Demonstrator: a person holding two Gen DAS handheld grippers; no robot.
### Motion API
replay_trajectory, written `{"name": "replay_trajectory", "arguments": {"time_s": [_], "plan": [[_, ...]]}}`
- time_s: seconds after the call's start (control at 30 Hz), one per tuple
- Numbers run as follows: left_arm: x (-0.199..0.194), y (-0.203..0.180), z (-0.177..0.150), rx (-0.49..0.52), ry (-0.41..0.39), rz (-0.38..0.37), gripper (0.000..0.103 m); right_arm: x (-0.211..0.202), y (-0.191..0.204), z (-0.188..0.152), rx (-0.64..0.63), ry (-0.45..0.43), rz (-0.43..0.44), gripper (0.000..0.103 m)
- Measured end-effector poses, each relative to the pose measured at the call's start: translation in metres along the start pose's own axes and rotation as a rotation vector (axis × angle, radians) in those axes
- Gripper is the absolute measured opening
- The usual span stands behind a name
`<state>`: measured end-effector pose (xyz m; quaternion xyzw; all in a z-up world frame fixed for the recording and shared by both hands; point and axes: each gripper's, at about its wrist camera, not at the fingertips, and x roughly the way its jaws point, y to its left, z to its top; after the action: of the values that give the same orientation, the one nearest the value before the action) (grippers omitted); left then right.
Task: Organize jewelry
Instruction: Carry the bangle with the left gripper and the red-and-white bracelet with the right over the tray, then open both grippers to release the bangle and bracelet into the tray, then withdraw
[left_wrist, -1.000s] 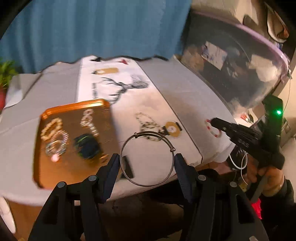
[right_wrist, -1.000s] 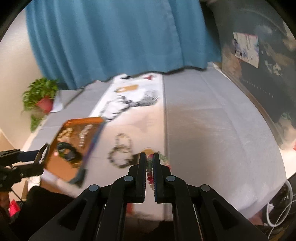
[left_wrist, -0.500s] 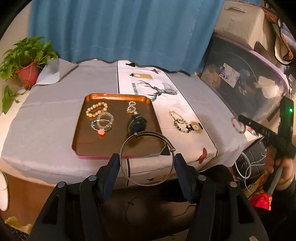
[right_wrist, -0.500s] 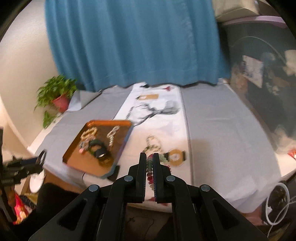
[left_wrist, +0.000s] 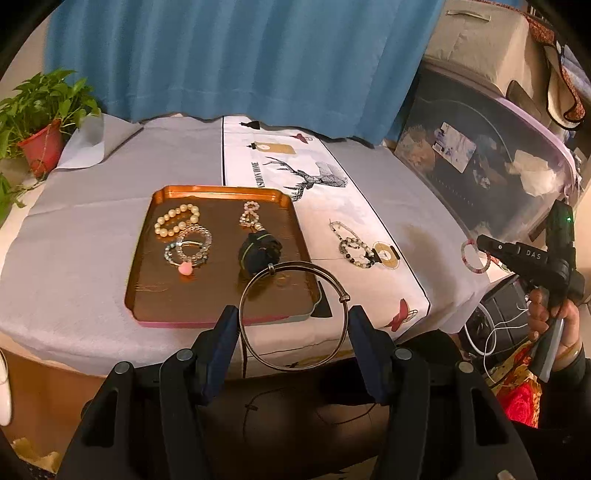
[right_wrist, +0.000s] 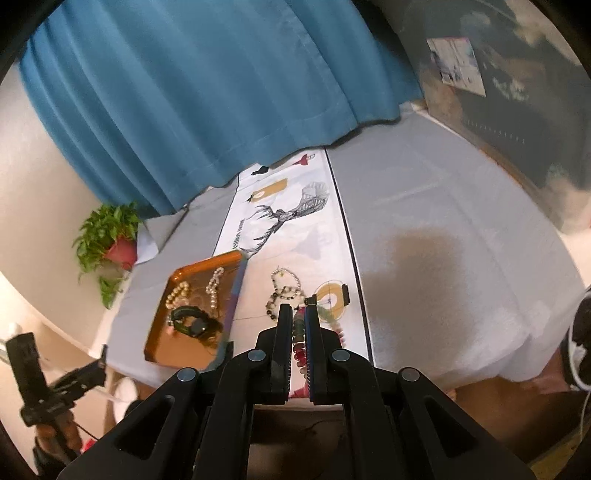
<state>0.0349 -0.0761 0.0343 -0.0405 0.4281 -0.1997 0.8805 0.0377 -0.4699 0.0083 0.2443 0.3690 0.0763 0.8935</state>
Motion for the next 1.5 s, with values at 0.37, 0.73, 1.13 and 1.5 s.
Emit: {"name": "replay_trajectory", "arguments": {"time_s": [0.37,0.73,1.13,1.5], "plan": [[-0.011,0.012,0.004,-0.005,-0.041,0.054,0.056,0.005,0.059,-0.027,-0.158,0.032,-0.012,0.007],[-0.027,0.060,0.000,-0.064,-0.084,0.135,0.056,0.047,0.180,-0.054,-0.398,0.057,0.080,0.007],[0.035,0.102,0.027,-0.100,-0.030,0.124,0.056,0.147,0.203,-0.020,-0.414,0.088,0.005,0.007],[0.085,0.121,0.044,-0.089,0.019,0.126,0.056,0.214,0.207,-0.011,-0.415,0.134,-0.003,0.007]]}}
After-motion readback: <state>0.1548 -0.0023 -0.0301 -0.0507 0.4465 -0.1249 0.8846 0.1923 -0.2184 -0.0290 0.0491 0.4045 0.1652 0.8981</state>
